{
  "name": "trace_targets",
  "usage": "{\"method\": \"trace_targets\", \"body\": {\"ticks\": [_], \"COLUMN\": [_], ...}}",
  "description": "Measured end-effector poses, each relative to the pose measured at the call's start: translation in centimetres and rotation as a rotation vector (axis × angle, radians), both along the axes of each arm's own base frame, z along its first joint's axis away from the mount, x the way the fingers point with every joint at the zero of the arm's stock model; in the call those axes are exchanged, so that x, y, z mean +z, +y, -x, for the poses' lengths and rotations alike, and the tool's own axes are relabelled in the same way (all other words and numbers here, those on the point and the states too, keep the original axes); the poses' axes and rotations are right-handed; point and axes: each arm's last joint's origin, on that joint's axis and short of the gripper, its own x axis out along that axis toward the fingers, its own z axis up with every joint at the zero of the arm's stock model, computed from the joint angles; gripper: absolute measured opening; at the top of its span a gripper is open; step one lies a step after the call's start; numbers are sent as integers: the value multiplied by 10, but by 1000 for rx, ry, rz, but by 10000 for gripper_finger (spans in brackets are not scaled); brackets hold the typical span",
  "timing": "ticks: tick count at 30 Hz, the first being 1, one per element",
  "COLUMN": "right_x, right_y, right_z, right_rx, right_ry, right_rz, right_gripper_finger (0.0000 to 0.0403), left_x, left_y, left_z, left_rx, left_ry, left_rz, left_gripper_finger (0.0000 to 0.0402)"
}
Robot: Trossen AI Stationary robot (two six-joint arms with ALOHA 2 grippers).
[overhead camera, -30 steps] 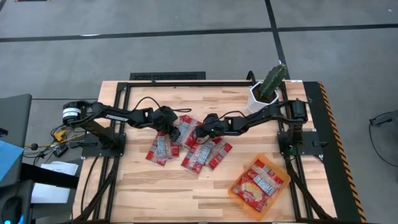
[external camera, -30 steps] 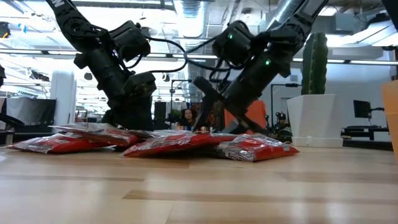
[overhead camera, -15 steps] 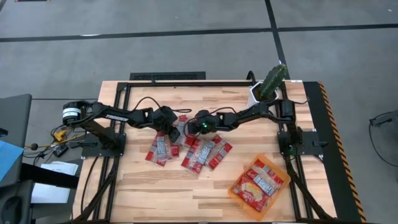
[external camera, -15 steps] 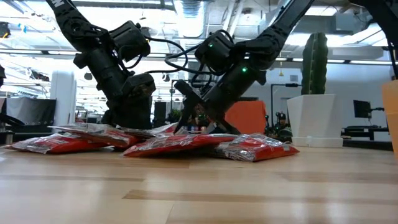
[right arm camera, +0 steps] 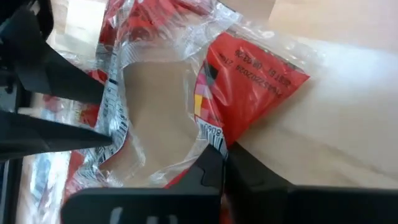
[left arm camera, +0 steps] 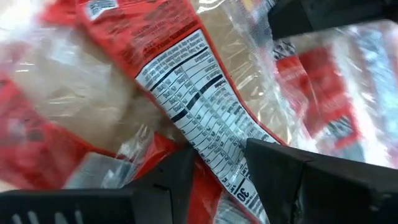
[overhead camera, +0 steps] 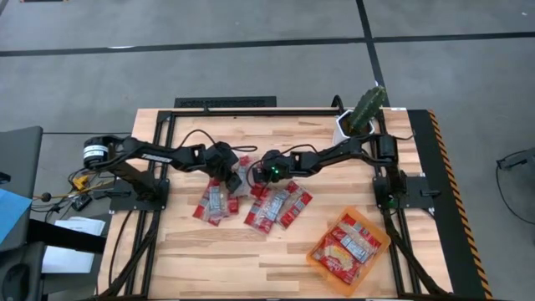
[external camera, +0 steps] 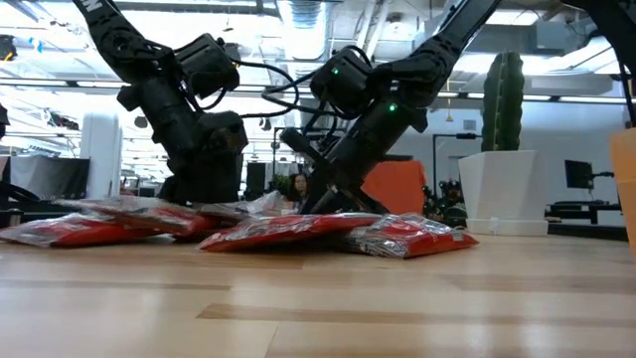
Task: Sort popcorn bags into baskets
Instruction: Put the red popcorn bag into the orange bin
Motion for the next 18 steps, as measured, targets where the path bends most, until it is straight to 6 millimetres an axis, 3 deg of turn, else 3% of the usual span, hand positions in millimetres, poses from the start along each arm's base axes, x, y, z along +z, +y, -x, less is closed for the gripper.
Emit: {"method": "trace_targets", "body": {"ticks": [3, 10, 18], "right_x": [8, 56, 112], "right_y": [3, 1, 23], "right_z": [1, 18, 67], "right_rx": [22, 83, 236], "right_ry": [-10, -14, 141], "right_rz": [14, 99, 176], "right_gripper_finger": [15, 12, 10], "left_x": [8, 48, 95], "left_y": [-3, -7, -13], "left_z": [2, 17, 41], "left_rx": [-35, -26, 8], "left_ry": [-36, -173, -394], "left_rz": [57, 51, 26], "left_gripper_finger": [135, 135, 135]}}
